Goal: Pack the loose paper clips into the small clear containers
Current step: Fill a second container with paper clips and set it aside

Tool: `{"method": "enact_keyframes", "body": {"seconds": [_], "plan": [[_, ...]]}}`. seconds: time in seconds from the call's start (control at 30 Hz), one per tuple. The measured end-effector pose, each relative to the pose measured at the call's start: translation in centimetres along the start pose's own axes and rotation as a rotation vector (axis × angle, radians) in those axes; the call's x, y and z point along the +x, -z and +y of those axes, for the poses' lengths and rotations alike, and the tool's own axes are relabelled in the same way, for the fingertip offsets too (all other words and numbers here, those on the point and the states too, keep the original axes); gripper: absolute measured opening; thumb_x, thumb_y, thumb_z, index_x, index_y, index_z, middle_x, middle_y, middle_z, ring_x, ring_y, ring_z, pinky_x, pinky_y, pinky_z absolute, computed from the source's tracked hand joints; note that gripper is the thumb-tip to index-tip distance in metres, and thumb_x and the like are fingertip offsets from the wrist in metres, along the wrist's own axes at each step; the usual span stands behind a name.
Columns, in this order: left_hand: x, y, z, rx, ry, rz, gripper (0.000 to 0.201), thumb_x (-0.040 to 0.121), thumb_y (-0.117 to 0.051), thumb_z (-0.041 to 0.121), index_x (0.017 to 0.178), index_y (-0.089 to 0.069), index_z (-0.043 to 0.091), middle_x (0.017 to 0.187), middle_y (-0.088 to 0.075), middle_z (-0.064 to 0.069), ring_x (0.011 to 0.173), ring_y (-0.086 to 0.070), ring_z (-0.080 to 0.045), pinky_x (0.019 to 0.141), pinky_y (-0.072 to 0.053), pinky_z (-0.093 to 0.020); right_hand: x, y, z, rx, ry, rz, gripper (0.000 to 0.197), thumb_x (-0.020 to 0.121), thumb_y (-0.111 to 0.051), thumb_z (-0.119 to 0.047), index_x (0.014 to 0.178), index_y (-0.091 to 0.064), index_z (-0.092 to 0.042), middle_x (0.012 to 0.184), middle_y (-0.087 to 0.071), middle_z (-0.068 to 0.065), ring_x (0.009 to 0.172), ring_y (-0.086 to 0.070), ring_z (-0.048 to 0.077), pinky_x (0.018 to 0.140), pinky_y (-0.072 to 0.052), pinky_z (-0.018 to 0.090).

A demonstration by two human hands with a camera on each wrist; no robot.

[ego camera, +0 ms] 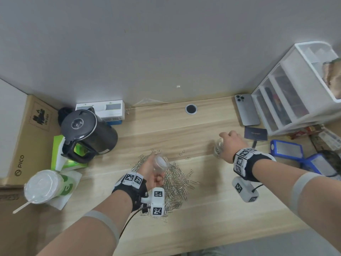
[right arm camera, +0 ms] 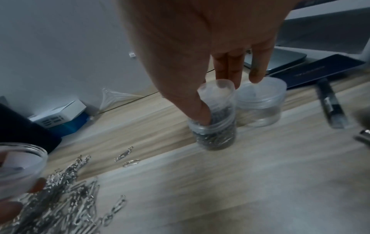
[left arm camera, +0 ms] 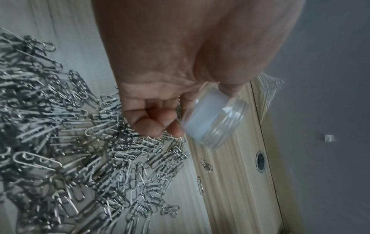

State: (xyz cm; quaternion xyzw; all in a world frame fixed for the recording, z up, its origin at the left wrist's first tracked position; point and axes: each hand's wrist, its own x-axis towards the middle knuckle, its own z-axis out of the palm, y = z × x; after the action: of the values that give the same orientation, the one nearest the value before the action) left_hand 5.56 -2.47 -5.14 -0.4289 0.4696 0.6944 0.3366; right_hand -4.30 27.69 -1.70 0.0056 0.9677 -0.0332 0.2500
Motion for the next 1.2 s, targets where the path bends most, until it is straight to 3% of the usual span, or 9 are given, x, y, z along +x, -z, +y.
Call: {"method": "enact_keyframes", "body": {"seconds": [0.33,0.47,0.53,0.67,0.73,0.9,1.0,1.13,1.2], "plan": [[-0.3,0.9,-0.1,0.011,-0.004,0.033,0.072,0.098,-0.036,0.065,0.130,-0.059,0.005,0.062,-0.050,-0.006,0.045,-0.039,-0.015,0.048,-0.040,-0.024,-0.3,0.2,-0.5,-0.153,-0.013,-0.037,0.063,0.073,-0.067,-0.036,0.129,-0.045,-0.017,0.127,-0.045,0.009,0.122,-0.039,0.029,0.101,-0.042,0.044],[-0.9,1.4,-0.1,-0.020,-0.002,0.065,0.059,0.096,-0.041,0.058,0.115,-0.063,0.006,0.061,-0.052,-0.007,0.048,-0.039,-0.016,0.049,-0.040,-0.023,-1.3,0.5,-1.7,-0.151,0.110,0.142,0.057,0.076,-0.061,-0.028,0.129,-0.042,-0.016,0.128,-0.041,0.009,0.122,-0.038,0.028,0.098,-0.040,0.040],[-1.3,2.1,-0.3,-0.045,0.005,0.090,0.060,0.093,-0.044,0.058,0.112,-0.063,0.005,0.058,-0.053,-0.007,0.049,-0.042,-0.018,0.051,-0.042,-0.025,-2.1,0.1,-3.4,-0.015,0.260,0.117,0.071,0.073,-0.067,-0.023,0.137,-0.037,-0.020,0.135,-0.037,0.006,0.121,-0.041,0.026,0.097,-0.044,0.040],[-2.1,3.9,-1.0,-0.107,0.013,0.087,0.052,0.090,-0.049,0.048,0.110,-0.062,0.003,0.051,-0.054,-0.007,0.047,-0.047,-0.019,0.056,-0.048,-0.031,-4.8,-2.9,-8.1,0.039,0.392,-0.205,0.109,0.057,-0.088,-0.033,0.145,-0.023,-0.025,0.135,-0.031,0.002,0.110,-0.051,0.023,0.090,-0.054,0.038],[-2.5,5.0,-1.4,-0.124,0.016,0.081,0.049,0.088,-0.052,0.043,0.112,-0.064,0.001,0.058,-0.058,-0.010,0.049,-0.049,-0.021,0.062,-0.051,-0.036,-6.0,-5.3,-9.6,-0.076,0.372,-0.232,0.113,0.057,-0.090,-0.023,0.146,-0.020,-0.021,0.137,-0.031,0.006,0.116,-0.045,0.026,0.092,-0.052,0.037],[-3.4,8.4,-2.5,-0.115,0.053,0.123,0.045,0.084,-0.052,0.036,0.109,-0.066,0.001,0.072,-0.060,-0.016,0.056,-0.050,-0.024,0.061,-0.047,-0.035,-7.4,-8.9,-11.2,-0.180,0.376,-0.224,0.134,0.039,-0.093,-0.043,0.143,-0.012,-0.023,0.131,-0.026,0.008,0.118,-0.033,0.026,0.099,-0.048,0.038],[-3.6,9.8,-3.4,-0.068,0.115,0.115,0.050,0.079,-0.053,0.036,0.112,-0.060,-0.001,0.067,-0.053,-0.013,0.053,-0.049,-0.024,0.060,-0.045,-0.034,-7.6,-9.9,-12.3,-0.077,0.420,-0.190,0.131,0.042,-0.092,-0.043,0.145,-0.014,-0.024,0.131,-0.027,0.008,0.118,-0.032,0.024,0.103,-0.044,0.036],[-4.8,9.9,-4.6,-0.001,0.196,-0.040,0.038,0.089,-0.042,0.033,0.080,-0.061,0.002,0.056,-0.052,-0.009,0.045,-0.043,-0.022,0.054,-0.045,-0.028,-7.5,-10.4,-14.1,0.093,0.428,-0.187,0.105,0.056,-0.088,-0.033,0.142,-0.028,-0.032,0.127,-0.030,0.004,0.117,-0.035,0.023,0.104,-0.043,0.037],[-4.9,9.9,-5.3,0.027,0.224,-0.107,0.039,0.089,-0.039,0.032,0.077,-0.061,0.003,0.057,-0.055,-0.010,0.044,-0.046,-0.024,0.054,-0.049,-0.030,-7.5,-10.6,-14.9,0.185,0.412,-0.179,0.091,0.066,-0.084,-0.029,0.142,-0.035,-0.032,0.126,-0.033,0.002,0.118,-0.037,0.022,0.105,-0.042,0.038]]}}
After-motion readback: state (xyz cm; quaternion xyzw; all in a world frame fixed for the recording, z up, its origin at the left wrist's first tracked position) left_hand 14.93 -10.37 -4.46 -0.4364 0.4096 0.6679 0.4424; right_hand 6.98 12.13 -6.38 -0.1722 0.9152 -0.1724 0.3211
